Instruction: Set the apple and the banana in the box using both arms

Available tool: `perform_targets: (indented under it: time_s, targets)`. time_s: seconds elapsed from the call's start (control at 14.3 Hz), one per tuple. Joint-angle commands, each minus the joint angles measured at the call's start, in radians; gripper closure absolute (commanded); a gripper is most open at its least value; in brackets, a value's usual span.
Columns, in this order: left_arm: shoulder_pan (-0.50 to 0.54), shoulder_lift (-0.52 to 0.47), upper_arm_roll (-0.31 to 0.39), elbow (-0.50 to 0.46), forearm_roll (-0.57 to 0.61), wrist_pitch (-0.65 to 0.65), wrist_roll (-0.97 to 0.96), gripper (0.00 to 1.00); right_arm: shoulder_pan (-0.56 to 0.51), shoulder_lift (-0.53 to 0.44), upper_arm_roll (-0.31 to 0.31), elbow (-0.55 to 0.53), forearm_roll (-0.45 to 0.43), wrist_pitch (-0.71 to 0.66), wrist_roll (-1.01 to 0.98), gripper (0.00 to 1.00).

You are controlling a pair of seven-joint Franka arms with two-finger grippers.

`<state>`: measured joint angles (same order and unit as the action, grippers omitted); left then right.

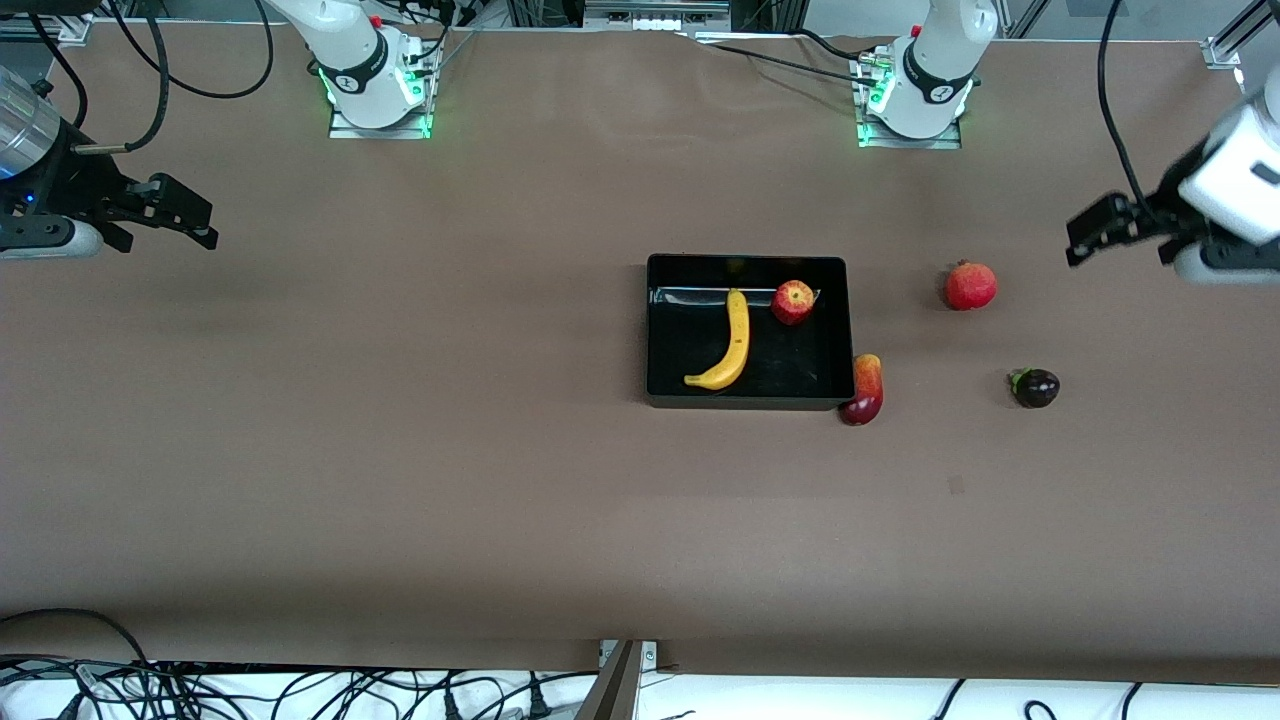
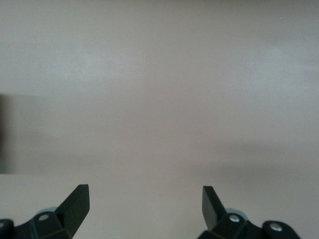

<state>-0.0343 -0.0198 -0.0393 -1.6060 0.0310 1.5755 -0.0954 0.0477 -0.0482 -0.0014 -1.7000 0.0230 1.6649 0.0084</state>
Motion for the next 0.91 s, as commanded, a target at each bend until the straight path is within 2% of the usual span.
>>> perform_targets:
  time_s: [0.0,0.21,0.84]
  targets:
    - [0.005,-0.039,-0.011,-0.074,0.014,0.034,0.006,0.0,-0.011,0.002,0.007,0.011,-0.008,-0.004,0.004,0.0]
    - [0.001,-0.006,-0.011,-0.049,0.014,-0.012,0.013,0.0,-0.011,0.002,0.007,0.011,-0.009,-0.005,0.004,0.0]
    - [-0.004,0.015,-0.011,-0.011,0.015,-0.022,0.011,0.0,-0.011,0.002,0.007,0.011,-0.009,-0.005,0.004,0.0]
